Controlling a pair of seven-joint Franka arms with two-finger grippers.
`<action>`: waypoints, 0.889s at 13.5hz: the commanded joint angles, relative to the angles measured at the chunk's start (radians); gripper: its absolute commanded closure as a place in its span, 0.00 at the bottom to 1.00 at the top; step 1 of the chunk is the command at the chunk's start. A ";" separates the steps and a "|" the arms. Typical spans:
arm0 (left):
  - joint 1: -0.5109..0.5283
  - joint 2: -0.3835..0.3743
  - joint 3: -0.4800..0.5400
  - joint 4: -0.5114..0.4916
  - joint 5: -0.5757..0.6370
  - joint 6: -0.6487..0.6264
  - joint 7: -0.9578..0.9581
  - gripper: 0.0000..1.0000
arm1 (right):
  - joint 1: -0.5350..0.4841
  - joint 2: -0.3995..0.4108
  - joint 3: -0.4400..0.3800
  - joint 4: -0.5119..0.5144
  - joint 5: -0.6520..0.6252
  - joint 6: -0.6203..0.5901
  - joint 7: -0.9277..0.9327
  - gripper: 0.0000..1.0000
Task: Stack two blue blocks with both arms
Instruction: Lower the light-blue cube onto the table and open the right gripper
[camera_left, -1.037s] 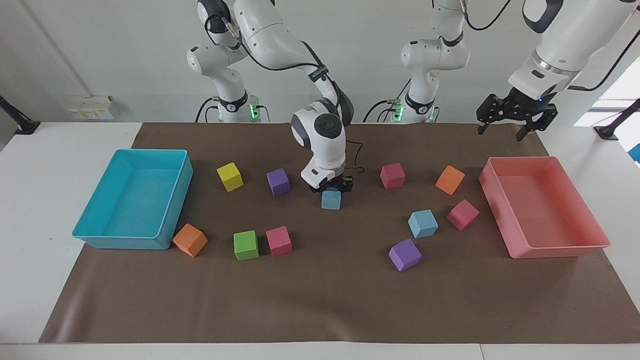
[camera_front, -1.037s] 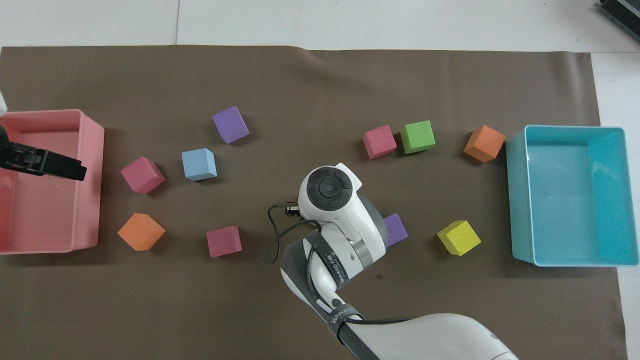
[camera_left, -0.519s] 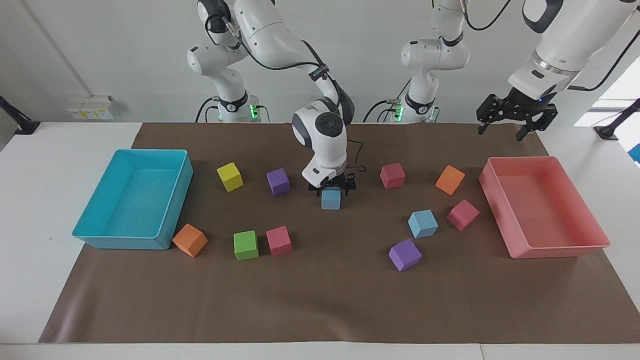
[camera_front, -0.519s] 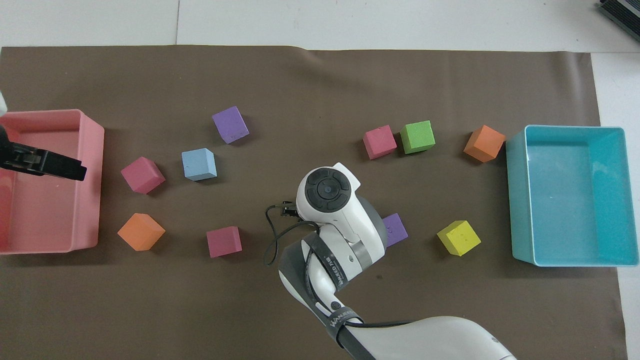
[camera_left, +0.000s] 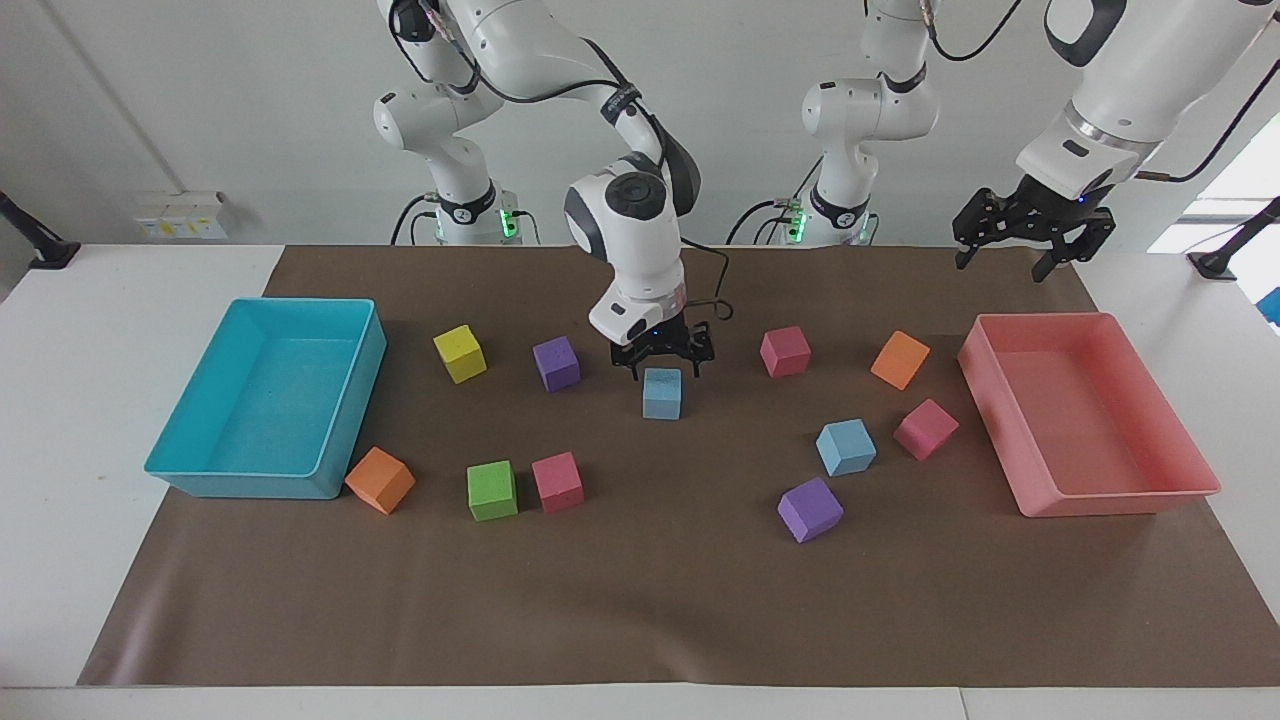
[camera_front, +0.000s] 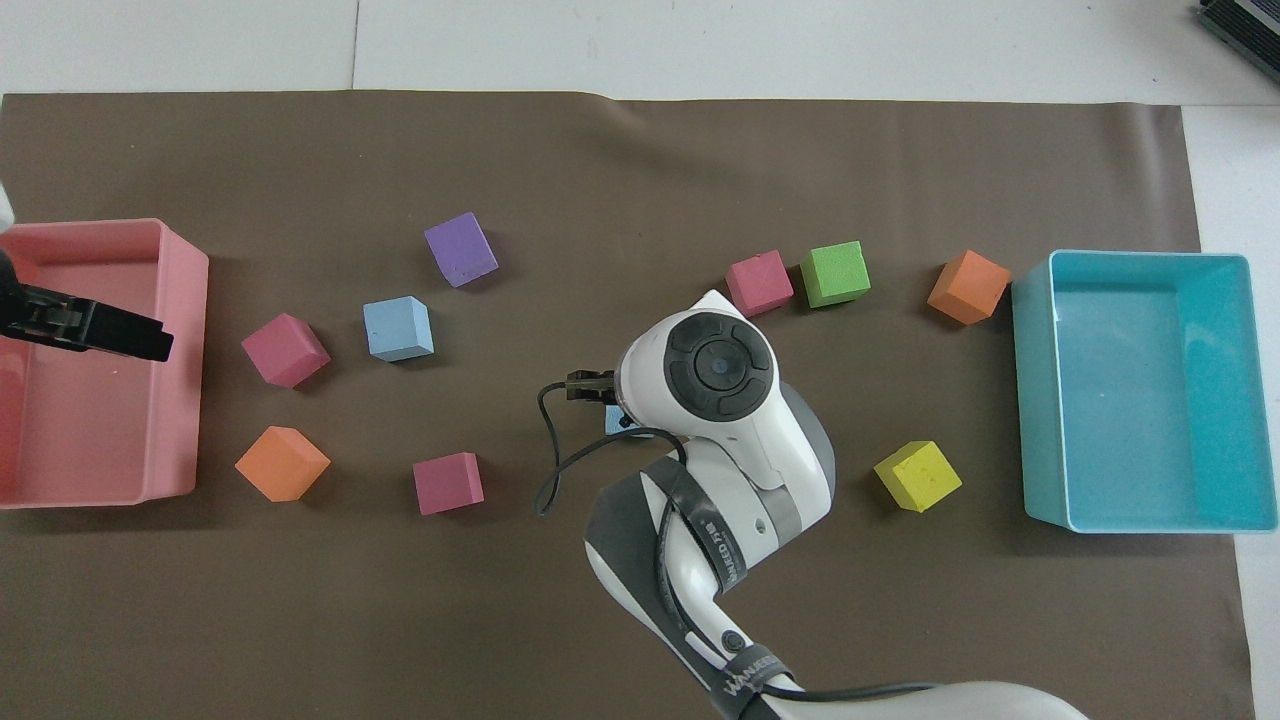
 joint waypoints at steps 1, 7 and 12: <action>0.007 -0.020 -0.002 -0.018 -0.011 -0.001 0.010 0.00 | -0.108 -0.098 0.012 -0.022 0.022 -0.110 -0.185 0.00; 0.007 -0.020 -0.002 -0.018 -0.011 -0.001 0.010 0.00 | -0.300 -0.157 0.009 -0.032 0.185 -0.255 -0.537 0.00; 0.007 -0.020 -0.002 -0.018 -0.011 0.001 0.010 0.00 | -0.397 -0.152 0.009 -0.076 0.357 -0.238 -0.663 0.14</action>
